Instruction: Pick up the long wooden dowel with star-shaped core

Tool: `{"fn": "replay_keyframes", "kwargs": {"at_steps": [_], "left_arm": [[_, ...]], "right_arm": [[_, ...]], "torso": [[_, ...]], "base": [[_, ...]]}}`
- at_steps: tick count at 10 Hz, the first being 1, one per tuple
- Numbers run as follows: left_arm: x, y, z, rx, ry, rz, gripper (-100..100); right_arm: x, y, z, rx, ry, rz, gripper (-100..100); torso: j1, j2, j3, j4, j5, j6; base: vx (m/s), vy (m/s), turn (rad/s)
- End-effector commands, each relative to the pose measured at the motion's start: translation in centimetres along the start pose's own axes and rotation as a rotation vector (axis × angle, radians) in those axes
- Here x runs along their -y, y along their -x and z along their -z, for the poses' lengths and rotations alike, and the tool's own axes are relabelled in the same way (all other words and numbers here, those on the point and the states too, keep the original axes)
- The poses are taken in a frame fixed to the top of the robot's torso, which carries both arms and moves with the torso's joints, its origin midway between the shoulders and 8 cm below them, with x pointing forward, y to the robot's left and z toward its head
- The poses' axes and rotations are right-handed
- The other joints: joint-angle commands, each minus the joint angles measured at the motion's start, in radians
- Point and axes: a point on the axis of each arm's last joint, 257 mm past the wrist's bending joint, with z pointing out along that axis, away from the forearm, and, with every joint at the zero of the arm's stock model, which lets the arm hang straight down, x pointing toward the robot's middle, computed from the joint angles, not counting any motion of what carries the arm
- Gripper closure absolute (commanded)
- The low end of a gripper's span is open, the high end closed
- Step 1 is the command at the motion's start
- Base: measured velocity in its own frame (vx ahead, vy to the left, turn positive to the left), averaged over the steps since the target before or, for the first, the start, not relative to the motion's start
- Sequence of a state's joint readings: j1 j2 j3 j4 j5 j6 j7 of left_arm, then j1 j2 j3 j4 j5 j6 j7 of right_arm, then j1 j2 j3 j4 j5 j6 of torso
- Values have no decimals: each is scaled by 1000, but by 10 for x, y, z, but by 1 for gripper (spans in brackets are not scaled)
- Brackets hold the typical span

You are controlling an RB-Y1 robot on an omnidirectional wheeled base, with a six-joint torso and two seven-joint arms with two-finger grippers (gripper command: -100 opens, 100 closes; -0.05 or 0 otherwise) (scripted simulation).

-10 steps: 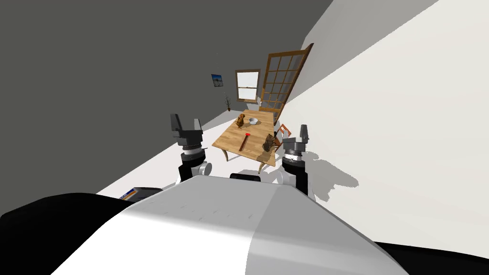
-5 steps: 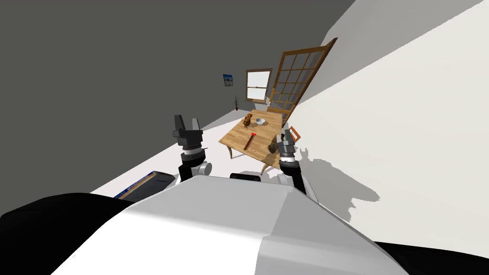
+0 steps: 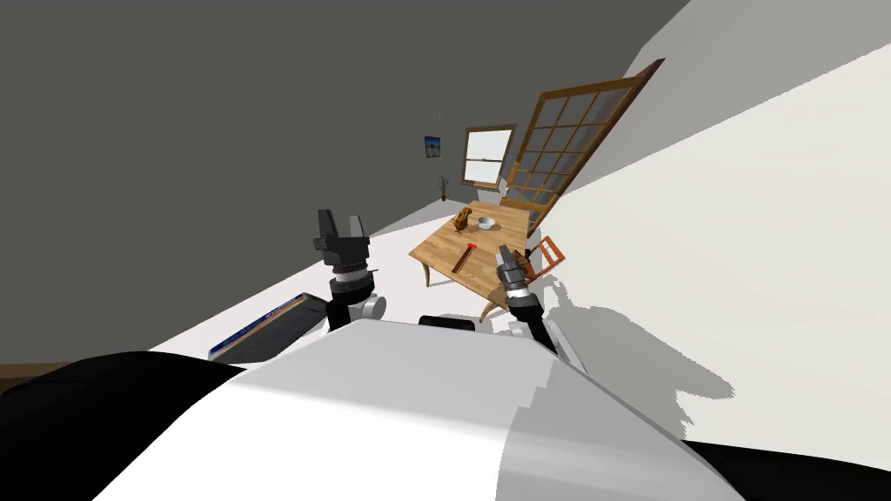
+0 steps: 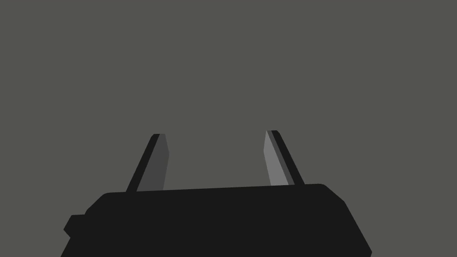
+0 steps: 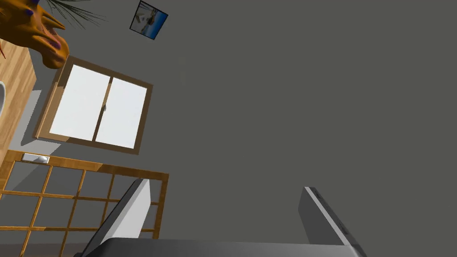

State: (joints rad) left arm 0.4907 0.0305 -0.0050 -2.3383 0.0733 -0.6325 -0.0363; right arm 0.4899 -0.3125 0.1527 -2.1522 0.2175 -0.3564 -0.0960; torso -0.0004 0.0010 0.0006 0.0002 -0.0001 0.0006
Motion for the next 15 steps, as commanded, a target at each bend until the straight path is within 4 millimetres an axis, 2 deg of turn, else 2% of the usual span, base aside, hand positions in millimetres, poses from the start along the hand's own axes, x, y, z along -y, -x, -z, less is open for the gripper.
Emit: {"fn": "replay_keyframes", "kwargs": {"at_steps": [1,2,3,4,5,6,7,9,10,11,12,13,14,15], "left_arm": [[0,0,0,0,0,0,0],[0,0,0,0,0,0,0],[0,0,0,0,0,0,0],[0,0,0,0,0,0,0],[0,0,0,0,0,0,0],[0,0,0,0,0,0,0],[0,0,0,0,0,0,0],[0,0,0,0,0,0,0],[0,0,0,0,0,0,0],[0,0,0,0,0,0,0],[0,0,0,0,0,0,0],[0,0,0,0,0,0,0],[0,0,0,0,0,0,0],[0,0,0,0,0,0,0]], "right_arm": [[18,-16,8,-72,-38,72,-100],[32,-27,14,-116,-69,114,-100],[34,-28,16,-135,-71,138,-100],[49,-39,24,-190,-102,192,-100],[50,-39,25,-200,-102,204,-100],[67,-50,35,-261,-133,266,-100],[68,-50,36,-266,-133,272,-100],[101,-68,60,-384,-191,380,-100],[103,-68,63,-405,-190,411,-100],[121,-75,78,-470,-217,467,-100],[121,-76,79,-477,-215,483,-100],[139,-82,96,-546,-240,543,-100],[140,-83,97,-551,-238,554,-100],[157,-88,116,-622,-260,615,-100]], "torso": [[0,0,0,0,0,0],[0,0,0,0,0,-1],[1,0,0,0,0,-1],[0,0,0,0,0,0],[0,-1,0,0,0,-1],[0,-1,0,0,0,0],[0,-1,-1,0,0,-1],[0,-1,-1,0,0,-1],[0,-2,-1,0,0,-1],[0,-2,-1,0,0,1],[0,-2,-1,0,0,0],[0,-2,-1,0,0,0],[0,-2,-1,0,0,-1],[0,-2,-1,0,0,1]], "base": [[-13,15,196],[-16,18,387],[-10,5,159],[-8,11,261],[-5,5,118],[-3,14,257],[-1,6,154],[2,12,397],[9,-1,106],[11,11,246],[10,2,132],[15,9,341],[15,-1,136],[16,5,288]]}}
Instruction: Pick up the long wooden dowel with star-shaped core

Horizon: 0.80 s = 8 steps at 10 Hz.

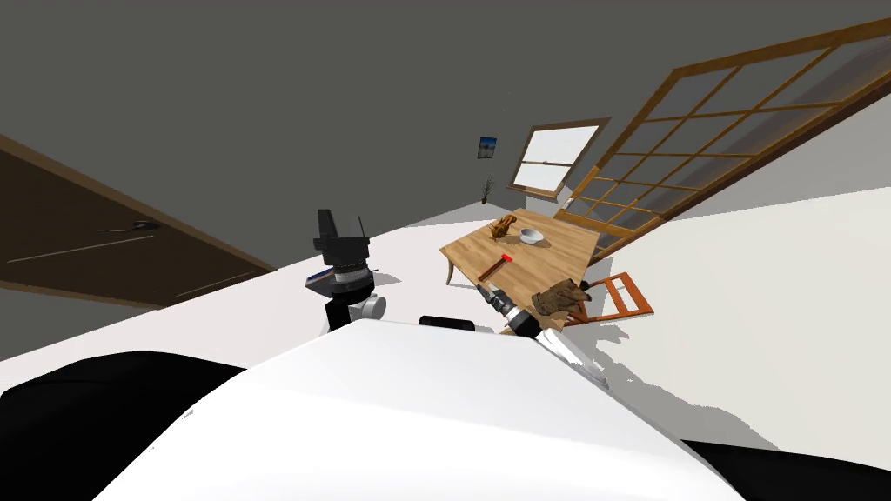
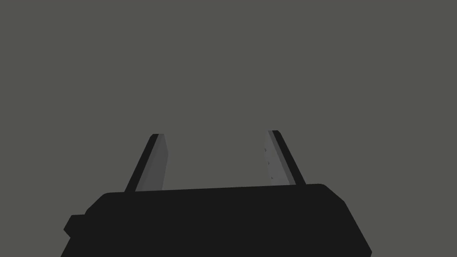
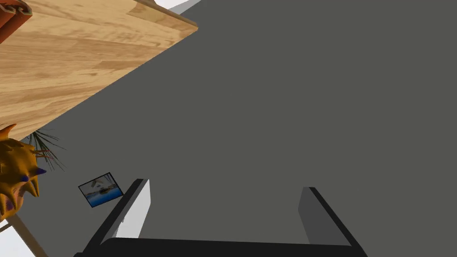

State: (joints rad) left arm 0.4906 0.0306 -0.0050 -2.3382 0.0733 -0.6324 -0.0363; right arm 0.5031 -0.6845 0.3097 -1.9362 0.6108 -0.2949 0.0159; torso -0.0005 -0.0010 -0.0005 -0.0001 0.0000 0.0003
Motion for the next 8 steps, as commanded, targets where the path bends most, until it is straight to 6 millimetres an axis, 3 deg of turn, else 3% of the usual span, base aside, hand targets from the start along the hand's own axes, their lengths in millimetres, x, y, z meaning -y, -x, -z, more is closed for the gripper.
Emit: {"fn": "replay_keyframes", "kwargs": {"at_steps": [1,2,3,4,5,6,7,8], "left_arm": [[0,0,0,0,0,0,0],[0,0,0,0,0,0,0],[0,0,0,0,0,0,0],[0,0,0,0,0,0,0],[0,0,0,0,0,0,0],[0,0,0,0,0,0,0],[0,0,0,0,0,0,0],[0,0,0,0,0,0,0]], "right_arm": [[11,-11,0,-38,-12,48,-100],[24,-33,8,-109,-31,116,-100],[24,-33,9,-112,-30,125,-100],[39,-54,19,-183,-46,194,-100],[39,-54,20,-186,-45,205,-100],[54,-73,32,-257,-58,276,-100],[54,-74,33,-261,-57,286,-100],[70,-91,47,-332,-67,359,-100]], "torso": [[0,0,0,0,0,0],[0,0,0,0,0,1],[0,-1,0,0,0,0],[0,-1,0,0,0,1],[0,-1,-1,0,0,0],[-1,-1,0,0,0,1],[-1,-1,-1,0,0,0],[-1,-1,0,0,0,1]], "base": [[14,-3,143],[20,5,291],[21,-3,147],[23,2,325],[19,-7,141],[25,-2,279],[23,-9,154],[29,-4,267]]}}
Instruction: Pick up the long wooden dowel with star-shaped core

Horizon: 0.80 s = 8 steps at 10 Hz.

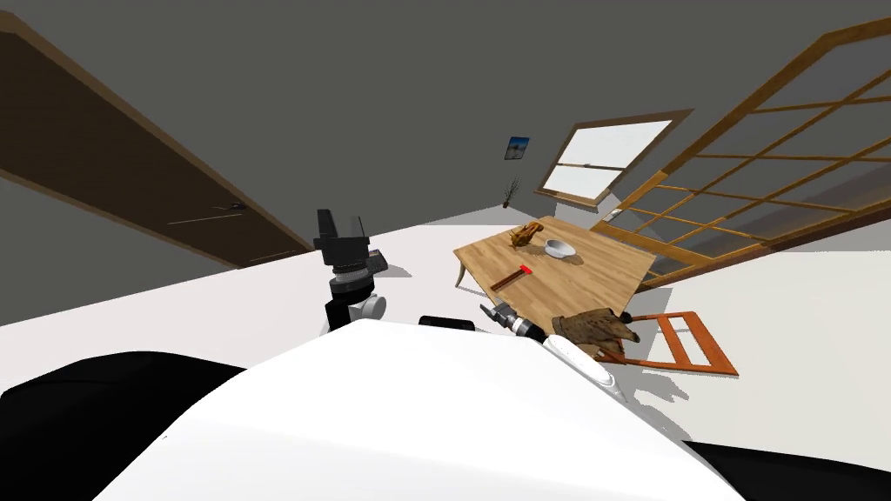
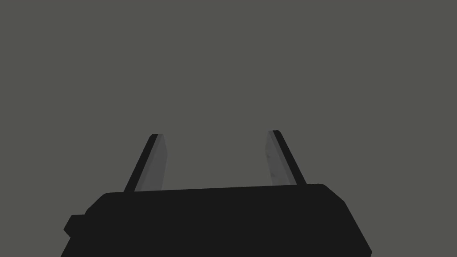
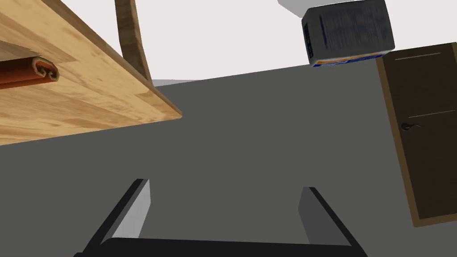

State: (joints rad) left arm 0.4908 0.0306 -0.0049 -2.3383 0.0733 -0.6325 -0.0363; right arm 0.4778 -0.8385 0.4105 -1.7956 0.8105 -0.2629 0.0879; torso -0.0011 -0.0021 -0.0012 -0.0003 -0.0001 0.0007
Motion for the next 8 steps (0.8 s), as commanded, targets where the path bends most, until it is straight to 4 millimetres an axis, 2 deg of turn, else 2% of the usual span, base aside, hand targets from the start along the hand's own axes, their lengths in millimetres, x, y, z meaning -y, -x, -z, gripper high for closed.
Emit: {"fn": "replay_keyframes", "kwargs": {"at_steps": [1,2,3,4,5,6,7,8], "left_arm": [[0,0,0,0,0,0,0],[0,0,0,0,0,0,0],[0,0,0,0,0,0,0],[0,0,0,0,0,0,0],[0,0,0,0,0,0,0],[0,0,0,0,0,0,0],[0,0,0,0,0,0,0],[0,0,0,0,0,0,0]], "right_arm": [[7,-11,4,-38,-5,49,-100],[18,-35,14,-108,-13,126,-100],[18,-35,14,-111,-12,134,-100],[30,-57,25,-177,-17,208,-100],[31,-58,26,-183,-16,220,-100],[44,-77,39,-249,-19,296,-100],[45,-78,39,-253,-18,306,-100],[60,-96,54,-319,-19,387,-100]], "torso": [[0,0,0,0,0,0],[0,0,0,0,0,1],[0,0,0,0,0,0],[0,0,0,0,0,1],[0,0,0,0,0,0],[0,0,0,0,0,1],[0,-1,0,0,0,0],[0,0,0,0,0,1]], "base": [[24,-12,159],[29,-6,246],[27,-12,171],[32,-13,298],[28,-18,141],[33,-12,308],[28,-21,142],[31,-13,271]]}}
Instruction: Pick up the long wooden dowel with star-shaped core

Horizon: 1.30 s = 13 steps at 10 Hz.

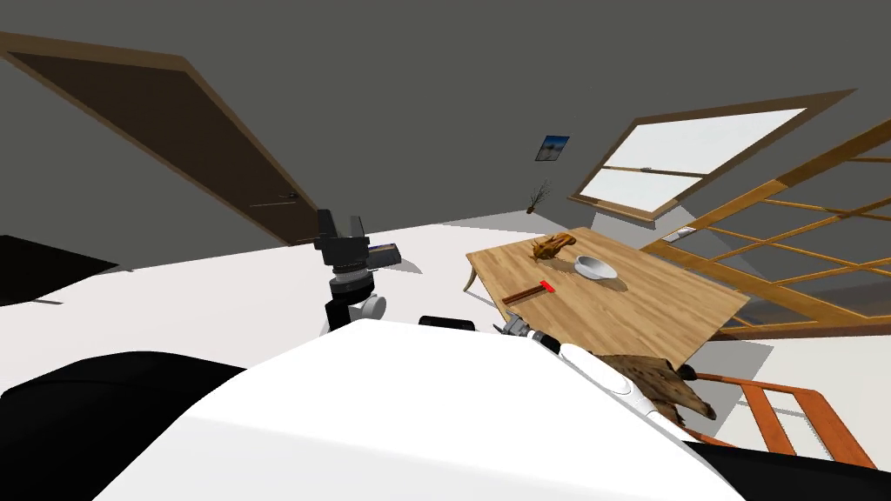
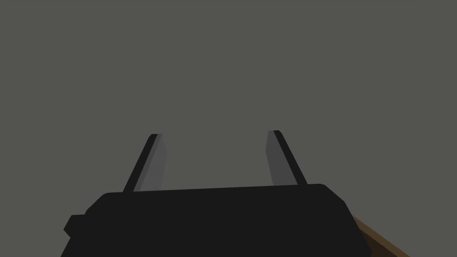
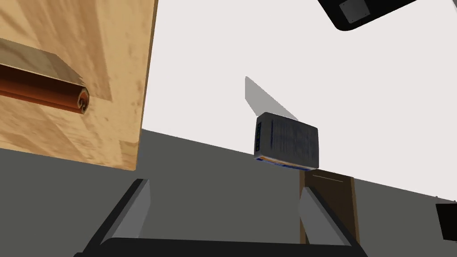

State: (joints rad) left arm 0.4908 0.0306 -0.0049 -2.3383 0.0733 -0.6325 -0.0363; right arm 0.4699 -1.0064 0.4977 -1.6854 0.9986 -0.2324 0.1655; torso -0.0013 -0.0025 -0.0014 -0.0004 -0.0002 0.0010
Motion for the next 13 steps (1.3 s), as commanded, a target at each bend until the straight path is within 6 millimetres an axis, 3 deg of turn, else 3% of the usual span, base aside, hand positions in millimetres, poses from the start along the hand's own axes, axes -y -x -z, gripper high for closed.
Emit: {"fn": "replay_keyframes", "kwargs": {"at_steps": [1,2,3,4,6,7,12,13], "left_arm": [[0,0,0,0,0,0,0],[0,0,0,0,0,0,0],[0,0,0,0,0,0,0],[0,0,0,0,0,0,0],[0,0,0,0,0,0,0],[0,0,0,0,0,0,0],[0,0,0,0,0,0,0],[0,0,0,0,0,0,0]], "right_arm": [[12,-33,10,-88,-1,109,-100],[15,-35,12,-98,0,134,-100],[24,-56,22,-155,1,209,-100],[25,-57,22,-158,2,216,-100],[46,-93,44,-265,9,365,-100],[46,-94,44,-267,10,372,-100],[92,-160,99,-483,63,688,-100],[92,-160,99,-483,63,688,-100]], "torso": [[0,0,0,0,0,0],[-1,-1,-1,0,0,0],[-1,-1,-1,0,0,1],[-1,-1,-1,0,0,0],[-1,-1,-1,0,0,0],[-2,-2,-1,0,0,0],[-4,-3,-2,-1,-1,0],[-4,-4,-2,-1,-1,1]], "base": [[54,-30,335],[44,-32,142],[41,-28,255],[35,-33,124],[41,-40,313],[35,-47,120],[56,-68,264],[43,-51,84]]}}
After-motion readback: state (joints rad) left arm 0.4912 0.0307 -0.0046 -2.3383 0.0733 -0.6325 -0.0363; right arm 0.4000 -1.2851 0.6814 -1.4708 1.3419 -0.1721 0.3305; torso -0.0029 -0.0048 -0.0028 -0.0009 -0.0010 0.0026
